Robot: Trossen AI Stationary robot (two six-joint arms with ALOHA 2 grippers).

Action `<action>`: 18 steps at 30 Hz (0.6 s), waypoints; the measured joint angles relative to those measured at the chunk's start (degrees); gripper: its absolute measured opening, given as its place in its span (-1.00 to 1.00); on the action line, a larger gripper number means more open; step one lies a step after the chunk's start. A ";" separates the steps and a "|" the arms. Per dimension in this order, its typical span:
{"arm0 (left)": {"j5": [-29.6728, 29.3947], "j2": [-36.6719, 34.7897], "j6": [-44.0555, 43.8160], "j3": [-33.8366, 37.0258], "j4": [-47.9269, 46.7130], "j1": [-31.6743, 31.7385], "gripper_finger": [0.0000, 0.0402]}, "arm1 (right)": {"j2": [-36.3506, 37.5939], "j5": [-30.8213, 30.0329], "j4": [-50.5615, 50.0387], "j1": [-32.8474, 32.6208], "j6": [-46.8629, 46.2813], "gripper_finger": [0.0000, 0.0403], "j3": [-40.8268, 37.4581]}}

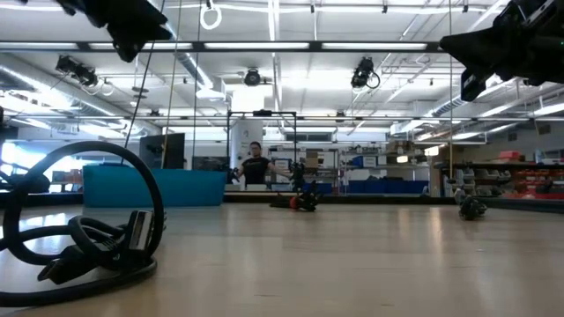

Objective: Pick and place USB-C Cables
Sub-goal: Put the black charger cable into the blue bin

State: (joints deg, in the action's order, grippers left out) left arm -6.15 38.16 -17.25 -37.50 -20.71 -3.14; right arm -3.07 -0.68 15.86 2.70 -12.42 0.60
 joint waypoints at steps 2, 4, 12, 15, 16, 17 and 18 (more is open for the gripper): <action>0.11 5.85 -0.31 -4.41 -4.74 -1.15 -0.29 | -0.02 -0.52 -0.51 0.00 -0.54 -0.91 -0.01; 0.15 11.24 -0.38 -8.58 -7.20 -3.26 -0.24 | -0.02 -1.10 -1.89 0.00 -1.65 -0.91 -0.01; -6.27 29.77 14.84 -22.56 -12.53 -15.14 -0.18 | -0.03 -1.71 -9.24 0.00 -7.85 -0.91 -0.01; -10.95 35.60 24.70 -27.11 -12.41 -18.53 -0.18 | -0.37 0.02 -11.21 -0.03 -12.00 -0.91 -0.02; -12.63 37.58 27.42 -28.45 -12.51 -19.34 -0.18 | -0.72 1.34 -11.21 -0.07 -12.89 -0.91 -0.02; -14.09 39.52 29.91 -29.85 -12.75 -19.95 -0.18 | -1.00 2.96 -11.34 -0.07 -13.41 -0.91 -0.02; -14.84 41.49 32.34 -31.16 -12.59 -20.37 -0.18 | -1.27 4.87 -11.43 -0.07 -13.46 -0.91 -0.02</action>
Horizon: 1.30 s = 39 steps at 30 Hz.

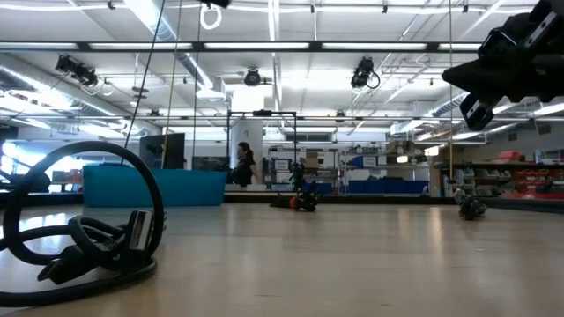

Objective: Pick and place USB-C Cables
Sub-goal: Put the black charger cable into the blue bin

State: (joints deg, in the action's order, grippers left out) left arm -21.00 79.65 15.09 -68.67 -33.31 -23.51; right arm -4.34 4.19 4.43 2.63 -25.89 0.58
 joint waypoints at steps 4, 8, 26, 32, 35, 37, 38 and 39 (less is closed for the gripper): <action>-0.24 7.77 5.34 -4.58 -2.51 -0.63 -0.18 | -0.99 5.08 0.09 -0.01 0.56 -0.91 0.00; -0.42 14.75 4.92 -8.18 -10.67 -1.28 -0.18 | -1.11 5.39 0.74 -0.01 3.00 -0.91 0.00; 9.16 26.18 13.62 -9.13 -7.93 -10.23 0.16 | -1.40 5.35 0.50 -0.02 4.00 -0.91 -0.04; 10.33 29.35 14.73 -9.11 -2.52 -9.74 0.16 | -1.40 4.69 0.59 0.00 4.00 -0.85 -0.04; 11.58 30.68 14.73 -9.11 -2.84 -9.42 0.13 | -1.40 4.67 0.65 0.00 3.87 -0.83 -0.04; 12.62 31.92 14.76 -9.11 -2.33 -9.35 0.11 | -1.40 4.69 0.63 0.00 3.70 -0.83 -0.04; 12.75 32.69 14.76 -9.11 -2.31 -9.35 0.11 | -1.40 4.69 0.65 0.00 3.68 -0.83 -0.04; 13.01 33.47 14.76 -9.09 -2.56 -9.37 0.10 | -1.40 4.69 0.64 0.00 3.65 -0.83 -0.04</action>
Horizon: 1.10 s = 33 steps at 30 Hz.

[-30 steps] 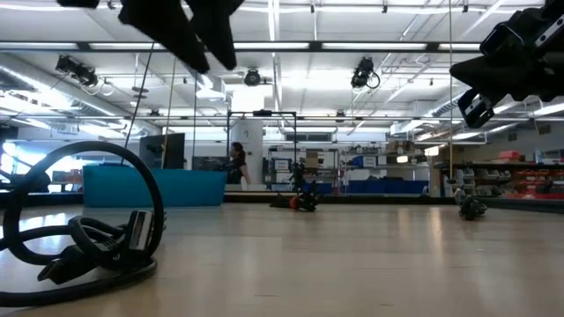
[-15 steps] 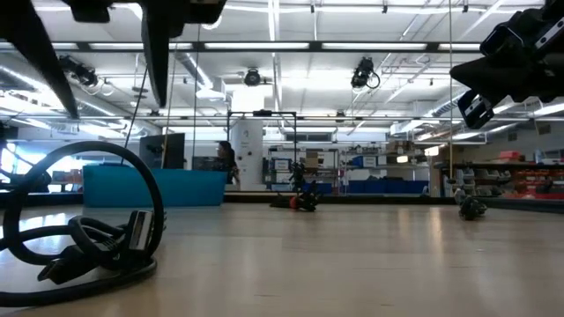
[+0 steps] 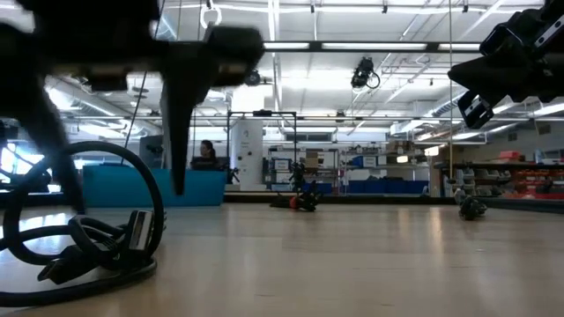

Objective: Pick and place USB-C Cables
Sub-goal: Put the black charger cable into the blue bin

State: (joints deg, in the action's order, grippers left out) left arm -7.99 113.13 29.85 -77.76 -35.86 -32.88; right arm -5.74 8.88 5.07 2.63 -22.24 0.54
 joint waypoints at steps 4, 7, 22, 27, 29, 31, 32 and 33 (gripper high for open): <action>0.35 2.32 -0.03 0.03 0.18 -0.07 0.07 | 0.00 -0.20 0.25 0.00 0.11 -0.83 0.00; 0.54 2.95 -0.23 -0.17 0.20 0.25 0.03 | 0.00 -0.41 0.74 0.00 0.37 -0.83 0.00; 2.86 2.68 -14.25 -0.06 -1.94 3.12 -0.89 | 0.00 -0.44 0.86 0.00 1.84 -0.83 0.00; -0.51 1.87 -19.19 -0.67 -5.32 3.89 -0.87 | 0.00 -0.42 0.86 0.00 1.84 -0.83 0.00; -2.84 1.36 -21.51 -2.50 -8.02 4.13 -0.87 | 0.00 -0.42 0.89 0.00 1.84 -0.83 0.00; -5.63 0.50 -24.12 -5.20 -12.71 4.57 -0.88 | 0.00 -0.44 0.95 0.00 1.84 -0.83 0.00; -6.79 0.36 -25.48 -6.70 -15.22 4.90 -0.89 | 0.00 -0.42 1.00 0.00 1.84 -0.83 0.00; -7.63 0.36 -26.78 -8.27 -17.85 5.29 -0.89 | 0.00 -0.43 1.25 0.00 1.84 -0.83 -0.02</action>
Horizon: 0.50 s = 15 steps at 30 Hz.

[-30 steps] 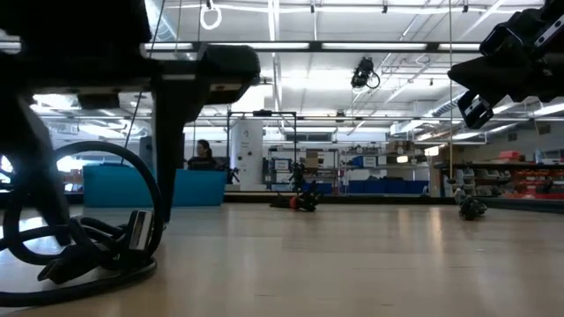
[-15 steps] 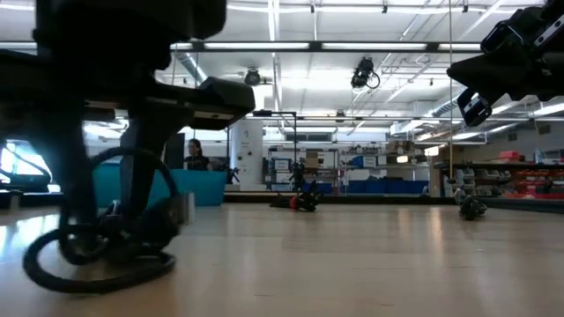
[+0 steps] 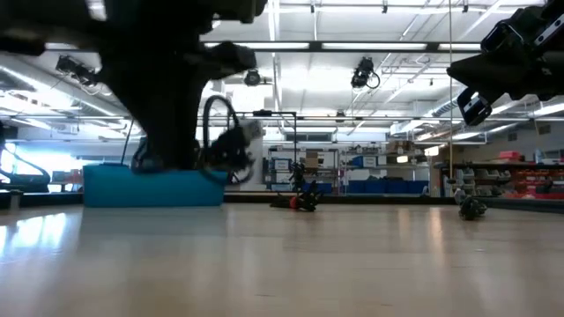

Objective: Pick and place USB-C Cables
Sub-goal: Put the black charger cable into the blue bin

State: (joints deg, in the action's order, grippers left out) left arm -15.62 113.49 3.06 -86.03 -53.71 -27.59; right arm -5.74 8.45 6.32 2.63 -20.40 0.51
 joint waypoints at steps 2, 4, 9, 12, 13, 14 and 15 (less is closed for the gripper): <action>-1.84 0.05 -2.67 -3.25 -5.80 1.13 -0.89 | 0.01 0.00 0.09 0.00 0.00 -0.83 0.00; -4.16 0.03 -5.26 -5.87 -9.53 2.65 -0.89 | 0.00 0.00 0.12 0.00 -0.09 -0.83 0.00; -7.99 -0.66 -11.20 -9.77 -17.00 7.27 -0.89 | 0.00 0.02 0.18 0.00 -2.18 -0.83 0.00; -7.80 -2.70 -15.01 -9.81 -16.85 10.84 -0.89 | 0.00 0.02 0.09 0.00 -3.48 -0.83 0.00; -7.67 -3.38 -16.00 -9.81 -16.72 11.98 -0.89 | 0.00 0.04 0.09 0.00 -3.92 -0.83 0.00; -7.59 -4.07 -16.71 -9.83 -16.68 13.10 -0.89 | 0.00 0.06 0.10 0.00 -4.20 -0.83 0.00; -7.48 -4.84 -17.53 -9.83 -16.70 14.21 -0.89 | 0.00 0.06 0.09 0.00 -4.49 -0.83 0.00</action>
State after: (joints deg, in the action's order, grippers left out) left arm -23.09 108.65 -14.47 -95.85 -70.41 -13.38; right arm -5.74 8.51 6.42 2.63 -24.89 0.51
